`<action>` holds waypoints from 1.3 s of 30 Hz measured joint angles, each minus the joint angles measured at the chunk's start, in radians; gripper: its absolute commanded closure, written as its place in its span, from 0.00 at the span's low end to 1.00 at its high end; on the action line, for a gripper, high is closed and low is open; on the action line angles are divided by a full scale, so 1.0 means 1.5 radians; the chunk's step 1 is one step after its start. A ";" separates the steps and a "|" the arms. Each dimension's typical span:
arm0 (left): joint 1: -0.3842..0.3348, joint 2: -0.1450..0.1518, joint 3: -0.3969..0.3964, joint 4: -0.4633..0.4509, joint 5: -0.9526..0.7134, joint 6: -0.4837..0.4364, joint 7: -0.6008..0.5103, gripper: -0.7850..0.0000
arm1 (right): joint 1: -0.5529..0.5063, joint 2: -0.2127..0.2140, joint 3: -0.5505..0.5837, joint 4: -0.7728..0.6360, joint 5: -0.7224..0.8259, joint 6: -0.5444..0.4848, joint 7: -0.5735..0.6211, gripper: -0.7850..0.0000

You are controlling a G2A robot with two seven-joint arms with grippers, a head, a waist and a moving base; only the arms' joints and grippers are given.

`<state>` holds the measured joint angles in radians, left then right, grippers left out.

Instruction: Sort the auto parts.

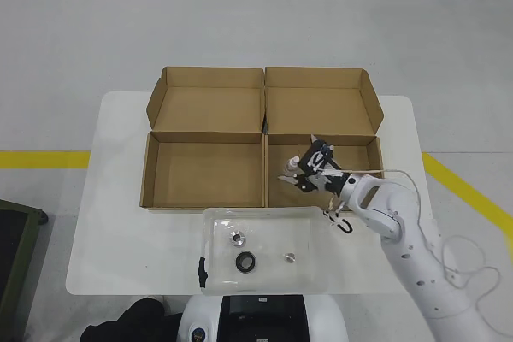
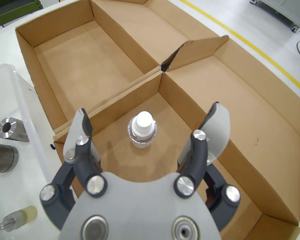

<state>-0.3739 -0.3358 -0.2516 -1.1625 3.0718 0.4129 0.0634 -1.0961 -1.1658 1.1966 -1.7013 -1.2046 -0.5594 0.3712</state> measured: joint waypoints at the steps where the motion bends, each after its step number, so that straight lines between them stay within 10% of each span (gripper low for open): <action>1: 0.000 0.000 0.000 0.000 0.000 0.000 0.000 0.00 | -0.007 0.002 0.009 -0.020 0.000 -0.005 0.001 0.00; 15: 0.000 0.000 0.000 0.000 0.000 0.000 0.000 0.00 | -0.110 0.026 0.046 -0.211 -0.018 -0.145 0.050 0.00; 39: 0.000 0.000 0.000 0.000 0.000 0.000 0.000 0.00 | -0.137 0.075 -0.030 -0.223 0.021 -0.302 0.236 0.00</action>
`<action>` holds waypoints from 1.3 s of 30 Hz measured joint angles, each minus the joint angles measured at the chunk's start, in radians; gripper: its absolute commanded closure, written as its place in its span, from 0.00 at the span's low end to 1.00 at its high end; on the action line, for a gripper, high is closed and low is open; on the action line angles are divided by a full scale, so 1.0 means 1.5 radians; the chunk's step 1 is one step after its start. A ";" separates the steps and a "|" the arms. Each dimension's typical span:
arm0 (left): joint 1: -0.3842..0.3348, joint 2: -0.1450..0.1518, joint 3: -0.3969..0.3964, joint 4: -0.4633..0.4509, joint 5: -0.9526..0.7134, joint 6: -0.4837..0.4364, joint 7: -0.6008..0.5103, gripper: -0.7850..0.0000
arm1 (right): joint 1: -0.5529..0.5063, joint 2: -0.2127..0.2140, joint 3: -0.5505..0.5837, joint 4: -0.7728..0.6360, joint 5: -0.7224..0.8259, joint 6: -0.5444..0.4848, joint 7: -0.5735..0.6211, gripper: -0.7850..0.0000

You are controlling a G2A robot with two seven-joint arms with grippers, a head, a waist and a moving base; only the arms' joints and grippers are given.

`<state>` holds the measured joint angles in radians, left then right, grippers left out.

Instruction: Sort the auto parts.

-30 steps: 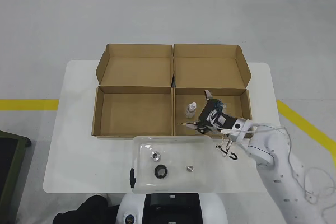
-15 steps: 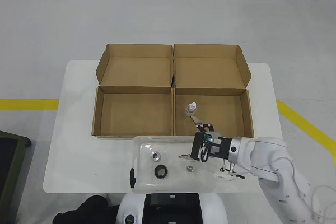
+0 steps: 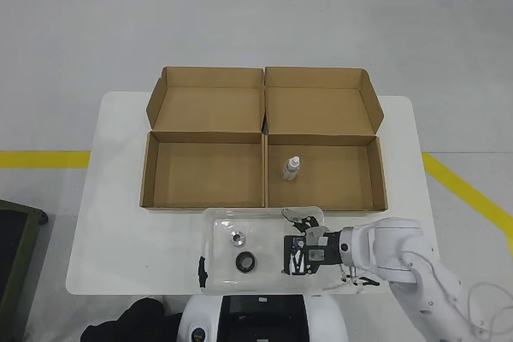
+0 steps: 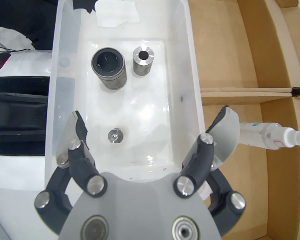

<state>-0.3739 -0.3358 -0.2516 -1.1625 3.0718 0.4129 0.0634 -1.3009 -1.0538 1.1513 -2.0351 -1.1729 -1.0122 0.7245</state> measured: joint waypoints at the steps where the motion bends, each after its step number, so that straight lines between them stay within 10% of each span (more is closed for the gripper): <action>1: 0.000 0.000 0.000 0.000 0.000 0.000 0.000 0.00 | 0.006 0.005 -0.011 0.002 0.007 0.000 0.011 0.00; 10: 0.000 0.000 0.000 0.000 0.000 0.000 0.000 0.00 | 0.043 0.039 -0.058 0.028 0.028 0.000 0.056 0.06; 18: 0.000 0.000 0.000 0.000 0.000 0.000 0.000 0.00 | 0.065 0.058 -0.093 0.037 0.001 0.012 0.068 0.51; 39: 0.000 0.000 0.000 0.000 0.000 0.000 0.000 0.00 | 0.139 0.092 -0.219 0.049 0.008 0.066 0.122 0.67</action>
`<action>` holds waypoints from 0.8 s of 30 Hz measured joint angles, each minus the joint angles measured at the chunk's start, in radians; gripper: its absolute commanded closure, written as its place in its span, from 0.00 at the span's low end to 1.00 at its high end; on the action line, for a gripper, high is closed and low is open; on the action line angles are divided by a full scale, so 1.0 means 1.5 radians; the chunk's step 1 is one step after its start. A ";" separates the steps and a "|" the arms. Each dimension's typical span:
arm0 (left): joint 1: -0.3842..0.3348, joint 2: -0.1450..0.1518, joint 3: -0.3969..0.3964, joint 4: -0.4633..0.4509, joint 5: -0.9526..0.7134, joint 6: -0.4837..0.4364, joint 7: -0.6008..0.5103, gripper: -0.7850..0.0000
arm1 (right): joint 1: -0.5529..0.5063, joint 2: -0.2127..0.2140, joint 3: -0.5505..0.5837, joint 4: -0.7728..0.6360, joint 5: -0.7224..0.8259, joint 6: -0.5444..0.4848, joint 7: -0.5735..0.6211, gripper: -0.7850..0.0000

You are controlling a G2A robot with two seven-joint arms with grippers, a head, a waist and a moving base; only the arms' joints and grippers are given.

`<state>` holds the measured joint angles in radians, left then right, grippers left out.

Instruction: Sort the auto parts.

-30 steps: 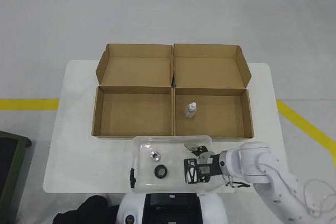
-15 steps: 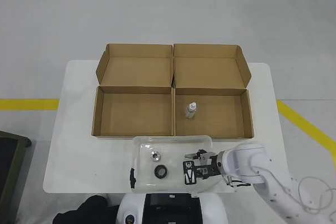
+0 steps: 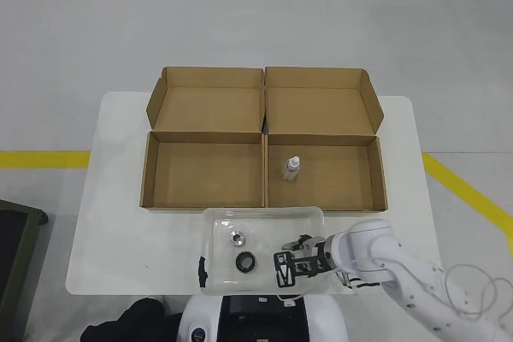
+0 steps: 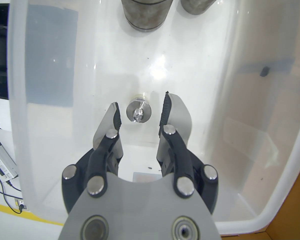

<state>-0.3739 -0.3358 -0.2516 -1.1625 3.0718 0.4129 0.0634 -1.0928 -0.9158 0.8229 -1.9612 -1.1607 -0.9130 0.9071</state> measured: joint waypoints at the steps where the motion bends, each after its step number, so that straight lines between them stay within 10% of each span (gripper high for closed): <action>1: 0.000 0.000 0.000 0.000 0.000 0.000 0.000 0.00 | 0.003 0.001 -0.004 0.000 0.002 0.002 0.002 0.69; 5: 0.000 0.000 0.000 0.000 0.000 0.000 0.000 0.00 | 0.016 0.005 -0.021 -0.001 0.011 0.009 0.009 0.99; 24: 0.000 0.000 0.000 0.000 0.000 0.000 0.000 0.00 | 0.021 0.020 0.017 -0.063 0.062 0.054 -0.068 1.00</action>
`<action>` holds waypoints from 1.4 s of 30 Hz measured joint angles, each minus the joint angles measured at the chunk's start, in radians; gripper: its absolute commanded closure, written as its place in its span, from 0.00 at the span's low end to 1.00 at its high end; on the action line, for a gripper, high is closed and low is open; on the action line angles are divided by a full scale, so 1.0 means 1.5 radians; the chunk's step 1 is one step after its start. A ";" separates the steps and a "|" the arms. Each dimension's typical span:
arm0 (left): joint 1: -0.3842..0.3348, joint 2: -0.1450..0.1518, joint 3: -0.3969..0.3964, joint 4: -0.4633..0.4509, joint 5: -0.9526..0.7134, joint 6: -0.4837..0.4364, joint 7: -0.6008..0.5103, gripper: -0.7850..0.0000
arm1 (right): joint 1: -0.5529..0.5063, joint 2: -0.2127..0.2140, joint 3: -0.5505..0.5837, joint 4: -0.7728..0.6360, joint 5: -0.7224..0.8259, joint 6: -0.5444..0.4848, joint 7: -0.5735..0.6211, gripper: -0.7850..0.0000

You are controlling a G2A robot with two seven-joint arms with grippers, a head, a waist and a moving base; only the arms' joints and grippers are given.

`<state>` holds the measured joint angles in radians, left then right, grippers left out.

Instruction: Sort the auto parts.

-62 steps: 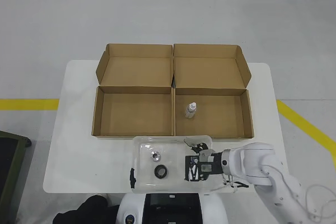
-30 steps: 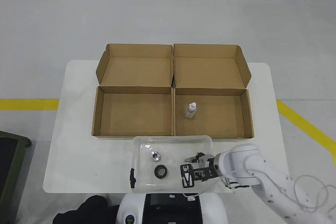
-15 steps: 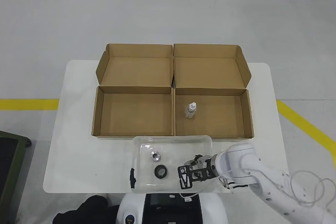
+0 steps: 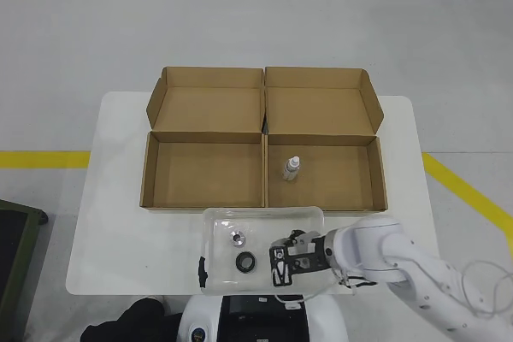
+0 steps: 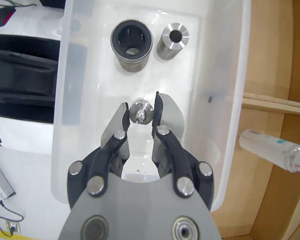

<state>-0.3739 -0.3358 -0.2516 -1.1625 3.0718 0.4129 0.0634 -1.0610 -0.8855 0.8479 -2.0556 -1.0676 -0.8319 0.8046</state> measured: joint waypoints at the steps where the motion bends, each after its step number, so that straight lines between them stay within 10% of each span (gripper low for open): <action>1: 0.000 0.000 0.000 0.000 0.000 0.000 0.000 0.00 | -0.004 0.000 0.005 0.000 -0.004 0.006 -0.015 1.00; 21: 0.000 0.000 0.000 0.000 0.000 0.000 0.000 0.00 | -0.087 0.000 0.116 0.009 0.000 0.082 -0.402 1.00; 42: 0.000 0.000 0.000 0.000 0.000 0.000 0.000 0.00 | -0.081 -0.011 0.185 -0.051 0.031 0.114 -0.508 1.00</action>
<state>-0.3739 -0.3358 -0.2516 -1.1625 3.0718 0.4129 0.0634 -1.1828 -0.9022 1.1259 -2.1328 -1.0209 -0.6613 0.0426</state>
